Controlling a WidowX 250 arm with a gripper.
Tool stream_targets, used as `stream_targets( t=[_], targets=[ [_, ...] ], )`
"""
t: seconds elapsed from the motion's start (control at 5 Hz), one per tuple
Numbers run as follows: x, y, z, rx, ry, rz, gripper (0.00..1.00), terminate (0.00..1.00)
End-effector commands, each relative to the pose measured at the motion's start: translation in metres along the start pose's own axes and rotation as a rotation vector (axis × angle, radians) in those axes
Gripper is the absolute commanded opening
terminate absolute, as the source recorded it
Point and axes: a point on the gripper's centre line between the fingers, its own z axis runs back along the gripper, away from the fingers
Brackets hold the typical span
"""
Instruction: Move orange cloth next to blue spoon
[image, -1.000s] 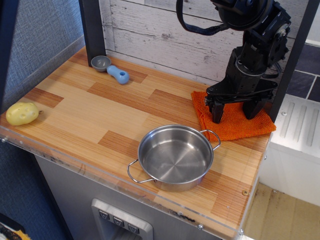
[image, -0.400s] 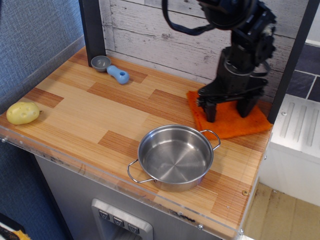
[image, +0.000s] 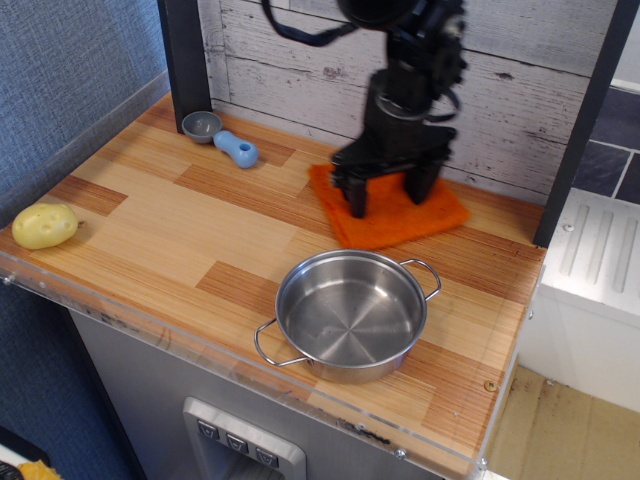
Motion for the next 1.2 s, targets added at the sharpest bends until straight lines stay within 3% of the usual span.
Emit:
stream_targets(
  t=[0.0,0.8,1.0],
  targets=[
    [0.030,0.023,0.022,-0.028,-0.052,0.077,1.00,0.00],
    [0.036,0.031,0.031,-0.030,-0.066,0.089,1.00,0.00],
    [0.039,0.035,0.053,-0.163,-0.025,0.065,1.00,0.00]
  ],
)
